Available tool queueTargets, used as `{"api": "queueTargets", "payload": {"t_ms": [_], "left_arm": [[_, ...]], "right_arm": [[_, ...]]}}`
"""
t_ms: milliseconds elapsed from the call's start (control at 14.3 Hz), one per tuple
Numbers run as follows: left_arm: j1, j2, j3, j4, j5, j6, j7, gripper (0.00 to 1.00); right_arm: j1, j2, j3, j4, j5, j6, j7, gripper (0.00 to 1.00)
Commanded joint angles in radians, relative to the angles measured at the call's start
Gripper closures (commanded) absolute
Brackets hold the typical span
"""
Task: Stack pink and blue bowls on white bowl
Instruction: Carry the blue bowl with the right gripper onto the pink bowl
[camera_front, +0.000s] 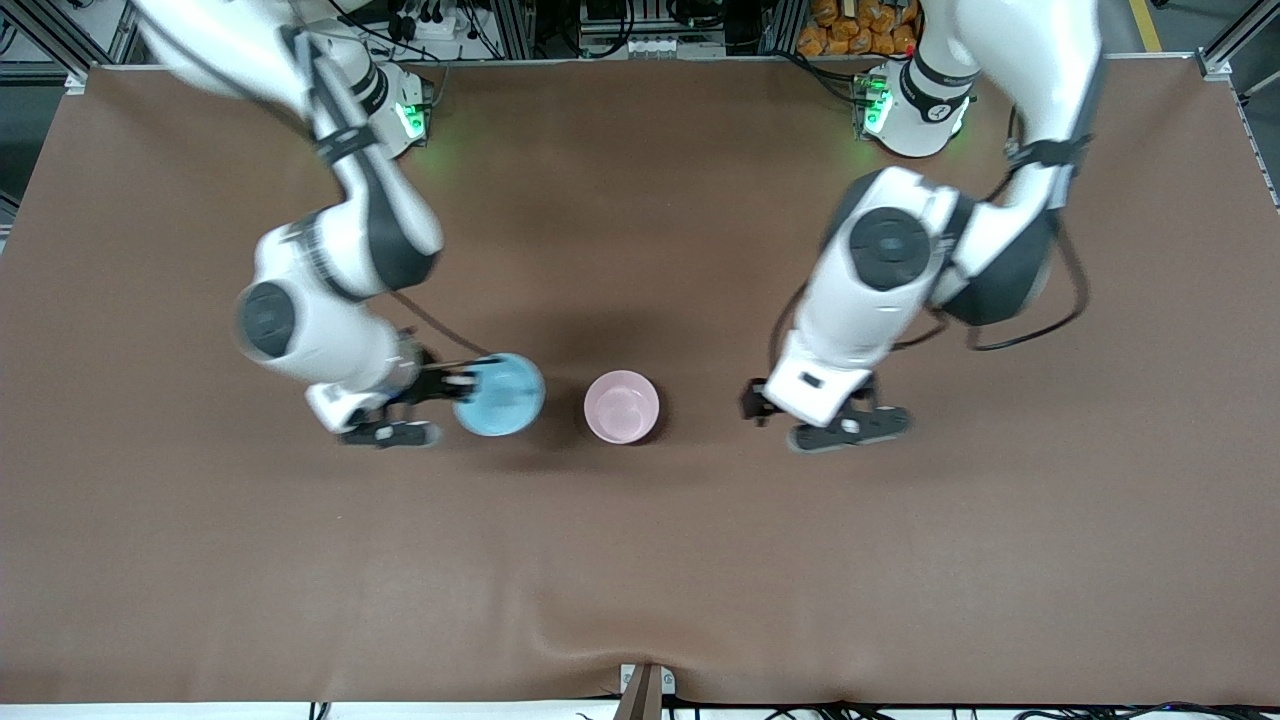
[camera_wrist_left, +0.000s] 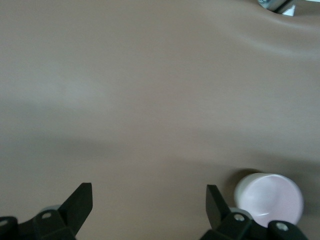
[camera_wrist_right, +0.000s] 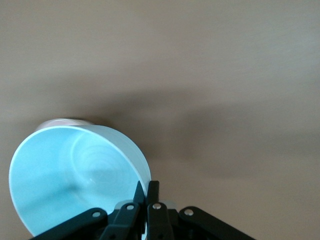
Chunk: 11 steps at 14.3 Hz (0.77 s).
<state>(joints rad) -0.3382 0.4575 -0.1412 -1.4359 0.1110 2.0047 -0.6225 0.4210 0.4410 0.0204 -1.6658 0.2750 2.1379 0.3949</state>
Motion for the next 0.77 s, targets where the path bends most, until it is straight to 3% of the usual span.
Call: {"api": "queueTargets", "payload": {"t_ms": [0, 210, 699], "left_arm": [[0.085, -0.063, -0.009, -0.021, 0.021, -0.037, 0.186, 0.0], [0.168, -0.097, -0.012, -0.021, 0.007, -0.078, 0.325, 0.0], [0.274, -0.128, -0.017, -0.02, -0.001, -0.126, 0.42, 0.0]], "right_arm": [[0.067, 0.137, -0.016, 0.156, 0.015, -0.012, 0.129, 1.0], [0.079, 0.185, -0.016, 0.192, 0.015, -0.009, 0.169, 1.0], [0.163, 0.231, -0.016, 0.184, 0.013, 0.095, 0.292, 1.0]]}}
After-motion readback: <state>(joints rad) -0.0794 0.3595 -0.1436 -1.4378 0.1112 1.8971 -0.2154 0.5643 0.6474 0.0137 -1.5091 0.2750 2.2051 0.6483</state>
